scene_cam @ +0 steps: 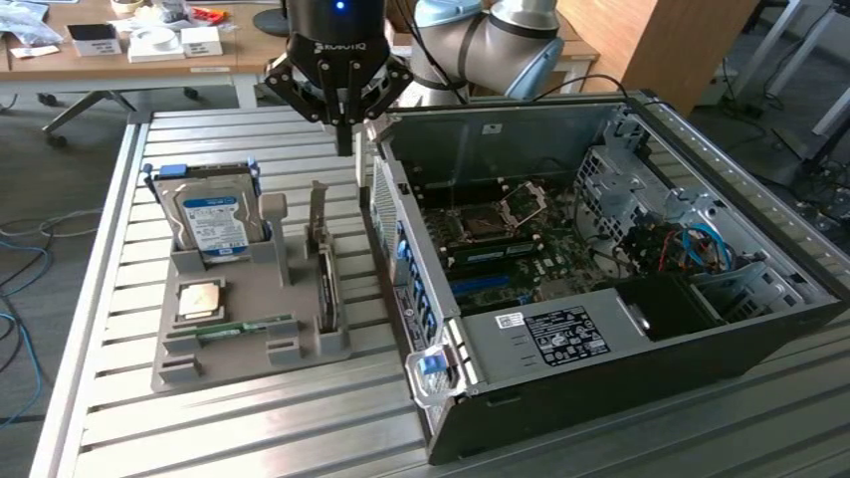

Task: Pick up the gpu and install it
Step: 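Reach for the gpu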

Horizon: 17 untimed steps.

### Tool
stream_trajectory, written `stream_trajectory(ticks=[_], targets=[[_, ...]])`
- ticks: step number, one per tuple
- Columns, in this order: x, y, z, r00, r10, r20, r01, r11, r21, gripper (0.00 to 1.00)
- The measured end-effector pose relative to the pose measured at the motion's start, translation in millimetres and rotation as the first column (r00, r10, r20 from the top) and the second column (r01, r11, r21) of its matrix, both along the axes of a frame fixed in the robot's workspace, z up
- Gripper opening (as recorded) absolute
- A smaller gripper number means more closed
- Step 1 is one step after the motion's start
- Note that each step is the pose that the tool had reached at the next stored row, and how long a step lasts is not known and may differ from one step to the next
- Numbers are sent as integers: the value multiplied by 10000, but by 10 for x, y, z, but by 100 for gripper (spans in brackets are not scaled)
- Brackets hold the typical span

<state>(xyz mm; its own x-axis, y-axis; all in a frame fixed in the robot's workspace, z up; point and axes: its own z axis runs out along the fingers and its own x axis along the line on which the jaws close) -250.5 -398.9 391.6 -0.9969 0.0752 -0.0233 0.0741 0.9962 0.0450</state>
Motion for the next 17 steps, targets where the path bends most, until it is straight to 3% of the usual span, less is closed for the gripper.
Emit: stream_trajectory(ticks=[12,17], targets=[[-211,0,-6,10000,-1,0,1,10000,0,11],[-236,0,-8,10000,1,0,-1,10000,1,11]])
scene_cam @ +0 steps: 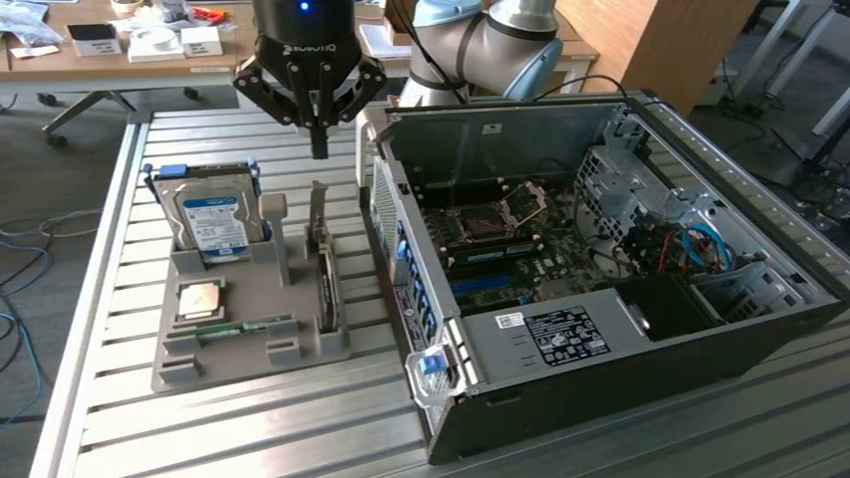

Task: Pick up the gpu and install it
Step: 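Reach for the gpu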

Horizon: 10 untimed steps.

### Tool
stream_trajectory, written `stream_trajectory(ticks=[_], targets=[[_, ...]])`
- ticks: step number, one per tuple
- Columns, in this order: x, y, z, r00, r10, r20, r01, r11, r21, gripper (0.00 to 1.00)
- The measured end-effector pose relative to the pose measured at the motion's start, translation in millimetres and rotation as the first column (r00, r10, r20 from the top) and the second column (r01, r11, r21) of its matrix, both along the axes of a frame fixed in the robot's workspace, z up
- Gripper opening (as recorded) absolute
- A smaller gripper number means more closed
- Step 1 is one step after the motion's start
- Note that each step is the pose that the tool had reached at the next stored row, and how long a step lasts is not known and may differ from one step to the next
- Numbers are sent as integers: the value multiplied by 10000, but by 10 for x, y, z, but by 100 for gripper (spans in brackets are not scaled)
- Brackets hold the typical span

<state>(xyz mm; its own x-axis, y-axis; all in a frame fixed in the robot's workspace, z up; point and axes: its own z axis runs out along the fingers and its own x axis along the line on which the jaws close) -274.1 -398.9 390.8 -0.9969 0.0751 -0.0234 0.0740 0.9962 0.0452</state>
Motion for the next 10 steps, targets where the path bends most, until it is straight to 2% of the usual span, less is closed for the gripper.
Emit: stream_trajectory(ticks=[10], targets=[[-57,0,-1,10000,-3,0,3,10000,-1,11]])
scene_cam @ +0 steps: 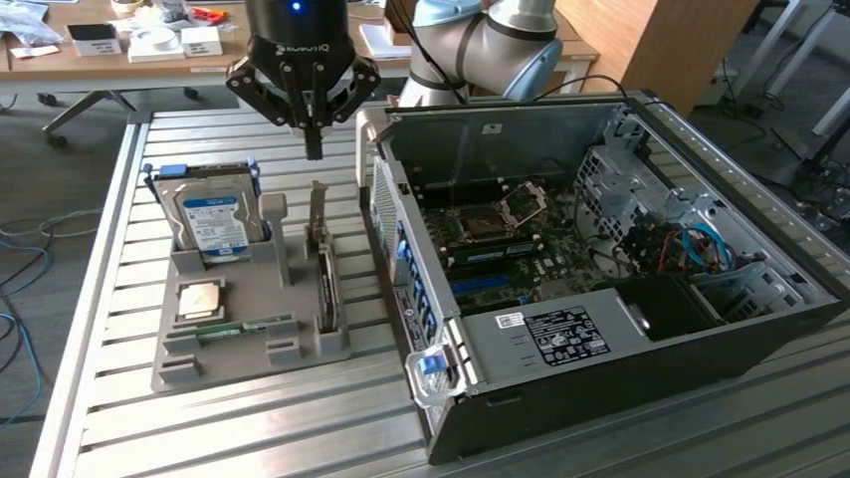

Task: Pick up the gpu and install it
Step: 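Reach for the gpu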

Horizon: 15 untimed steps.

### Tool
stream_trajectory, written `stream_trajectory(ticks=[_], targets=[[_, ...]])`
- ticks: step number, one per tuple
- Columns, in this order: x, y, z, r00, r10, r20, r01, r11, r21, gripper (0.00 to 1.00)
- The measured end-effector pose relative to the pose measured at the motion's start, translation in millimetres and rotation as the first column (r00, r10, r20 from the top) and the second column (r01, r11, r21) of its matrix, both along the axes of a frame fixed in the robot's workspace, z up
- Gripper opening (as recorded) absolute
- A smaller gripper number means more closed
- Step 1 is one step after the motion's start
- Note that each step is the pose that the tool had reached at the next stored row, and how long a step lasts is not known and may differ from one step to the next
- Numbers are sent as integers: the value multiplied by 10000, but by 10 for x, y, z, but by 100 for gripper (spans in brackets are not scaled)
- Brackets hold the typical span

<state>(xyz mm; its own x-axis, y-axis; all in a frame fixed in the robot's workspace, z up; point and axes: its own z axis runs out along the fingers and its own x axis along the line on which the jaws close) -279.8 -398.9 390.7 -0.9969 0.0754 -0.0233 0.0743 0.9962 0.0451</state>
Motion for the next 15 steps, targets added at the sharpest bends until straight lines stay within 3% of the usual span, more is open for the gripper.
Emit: stream_trajectory(ticks=[8,15], targets=[[-6,-10,0,10000,0,-1,0,10000,0,11],[-5,-85,0,10000,1,-1,-1,10000,0,11]])
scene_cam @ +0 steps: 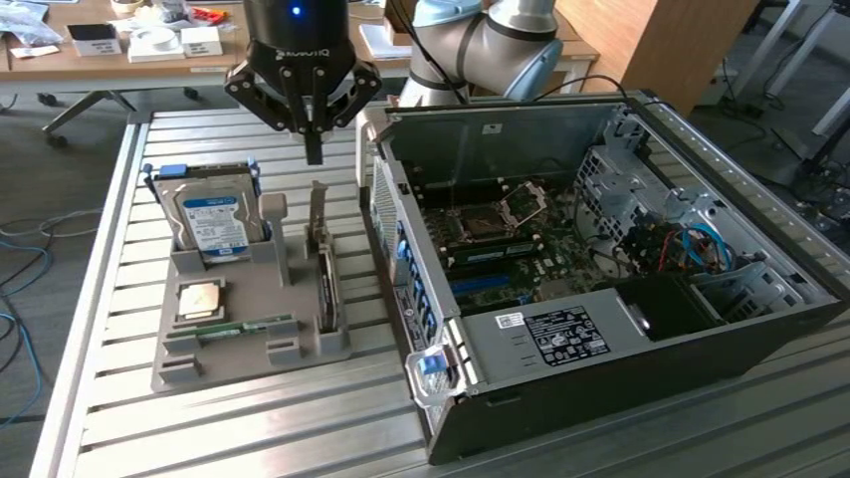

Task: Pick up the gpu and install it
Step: 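Reach for the gpu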

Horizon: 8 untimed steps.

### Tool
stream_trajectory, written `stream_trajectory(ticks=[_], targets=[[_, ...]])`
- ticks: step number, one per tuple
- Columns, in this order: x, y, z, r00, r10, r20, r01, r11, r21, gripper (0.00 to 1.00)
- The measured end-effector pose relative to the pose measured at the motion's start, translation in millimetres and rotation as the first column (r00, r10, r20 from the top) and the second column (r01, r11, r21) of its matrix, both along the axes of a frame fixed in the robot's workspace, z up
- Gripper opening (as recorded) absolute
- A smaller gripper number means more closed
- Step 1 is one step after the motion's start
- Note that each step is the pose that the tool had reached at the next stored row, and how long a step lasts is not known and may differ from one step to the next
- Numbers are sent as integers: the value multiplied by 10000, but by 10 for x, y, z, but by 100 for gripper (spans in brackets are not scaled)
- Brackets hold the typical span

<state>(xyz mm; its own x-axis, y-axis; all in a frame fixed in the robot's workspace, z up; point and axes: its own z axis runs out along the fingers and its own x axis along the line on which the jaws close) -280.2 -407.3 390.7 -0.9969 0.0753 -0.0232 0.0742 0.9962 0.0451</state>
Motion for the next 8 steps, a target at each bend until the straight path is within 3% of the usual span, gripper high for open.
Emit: stream_trajectory(ticks=[8], targets=[[-2,-116,0,10000,0,1,0,10000,-1,11]])
